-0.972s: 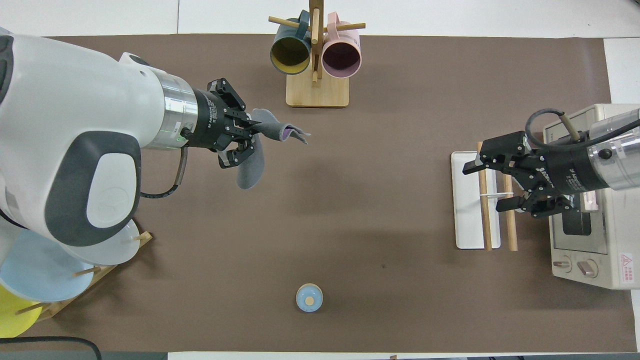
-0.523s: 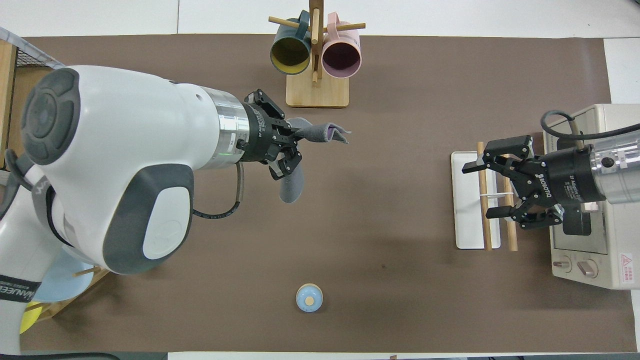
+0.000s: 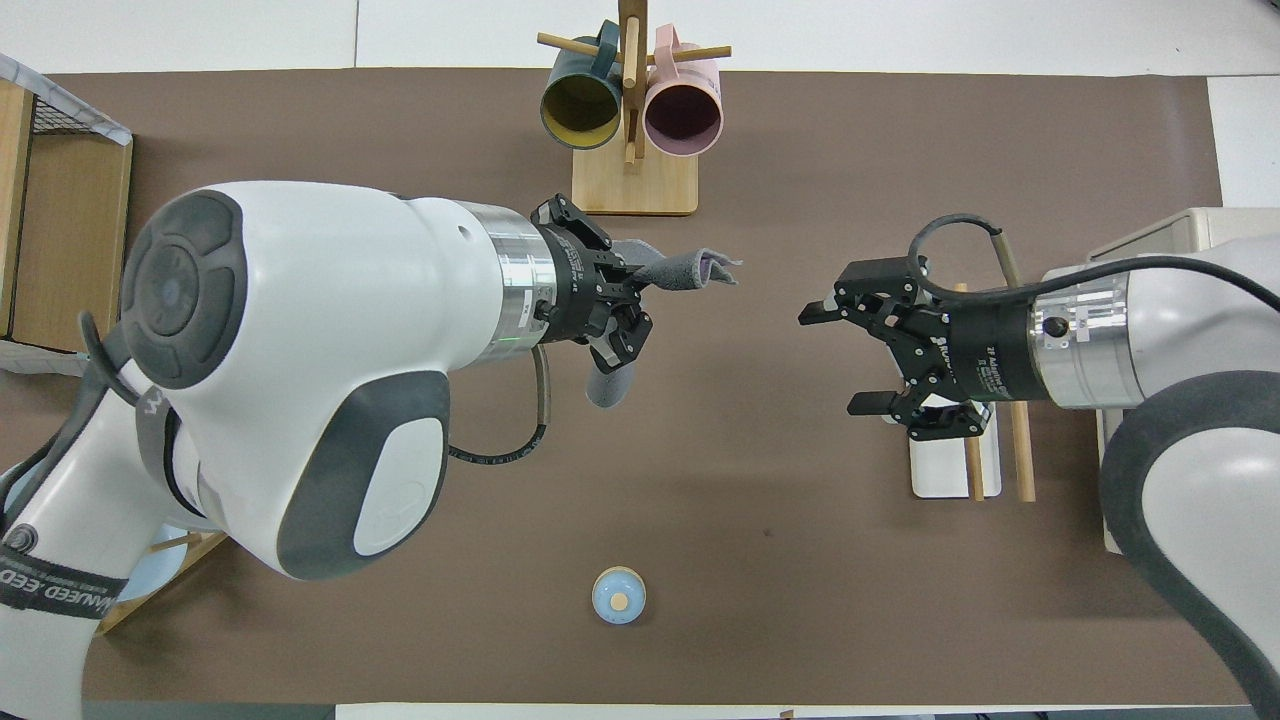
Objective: Fold towel and hang on rack
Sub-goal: 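Lift the towel with the left gripper while the right gripper approaches, then close the right gripper on the towel held by the left gripper, then carry the towel with the right gripper while the left gripper withdraws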
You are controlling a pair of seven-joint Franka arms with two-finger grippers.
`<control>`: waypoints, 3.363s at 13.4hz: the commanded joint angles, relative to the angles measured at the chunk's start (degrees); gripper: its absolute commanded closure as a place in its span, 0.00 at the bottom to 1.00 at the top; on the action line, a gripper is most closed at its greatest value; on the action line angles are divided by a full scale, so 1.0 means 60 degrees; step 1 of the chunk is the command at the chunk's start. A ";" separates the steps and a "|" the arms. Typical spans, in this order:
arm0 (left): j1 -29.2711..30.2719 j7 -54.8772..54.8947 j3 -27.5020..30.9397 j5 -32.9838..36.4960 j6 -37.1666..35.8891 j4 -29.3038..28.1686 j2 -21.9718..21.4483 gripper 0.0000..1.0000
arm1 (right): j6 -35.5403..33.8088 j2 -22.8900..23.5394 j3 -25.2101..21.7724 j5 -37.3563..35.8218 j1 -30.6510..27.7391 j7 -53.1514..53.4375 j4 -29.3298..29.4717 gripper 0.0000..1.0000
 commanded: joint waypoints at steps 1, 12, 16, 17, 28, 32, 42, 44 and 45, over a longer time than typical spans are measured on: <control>-0.0140 -0.0308 0.0107 0.0178 0.0259 -0.0409 -0.0303 1.00 | 0.0584 0.0286 -0.0024 0.0441 0.0276 -0.0050 0.0070 0.00; -0.0155 -0.0660 0.0107 0.0178 0.0654 -0.0658 -0.0390 1.00 | 0.1567 0.2001 -0.0024 0.2094 0.0599 0.0459 0.1639 0.00; -0.0140 -0.0675 0.0107 0.0193 0.0728 -0.0687 -0.0390 1.00 | 0.1553 0.1885 -0.0024 0.2113 0.0980 0.0961 0.1435 0.00; -0.0140 -0.0675 0.0107 0.0193 0.0728 -0.0745 -0.0419 1.00 | 0.1567 0.1884 -0.0024 0.2113 0.1038 0.0946 0.1405 0.00; -0.0155 -0.0733 0.0107 0.0207 0.0786 -0.0805 -0.0449 1.00 | 0.1597 0.2031 -0.0010 0.2127 0.1112 0.0551 0.1536 1.00; -0.0155 -0.0748 0.0107 0.0207 0.0801 -0.0892 -0.0507 1.00 | 0.1509 0.2031 -0.0010 0.2069 0.1112 0.0536 0.1536 1.00; 0.0049 0.0319 0.0121 0.0705 0.1079 -0.1566 -0.0771 0.00 | -0.0511 0.1680 -0.0083 -0.2379 0.0296 -0.3690 0.1128 1.00; 0.0400 0.1078 0.0136 0.0705 0.1065 -0.1654 -0.0786 0.00 | -0.0499 0.1432 -0.0083 -0.3172 -0.0480 -0.4994 0.0529 1.00; 0.0663 0.1736 0.0136 0.0705 0.1036 -0.1741 -0.0800 0.00 | -0.0367 0.1300 -0.0083 -0.3698 -0.0862 -0.6045 0.0149 1.00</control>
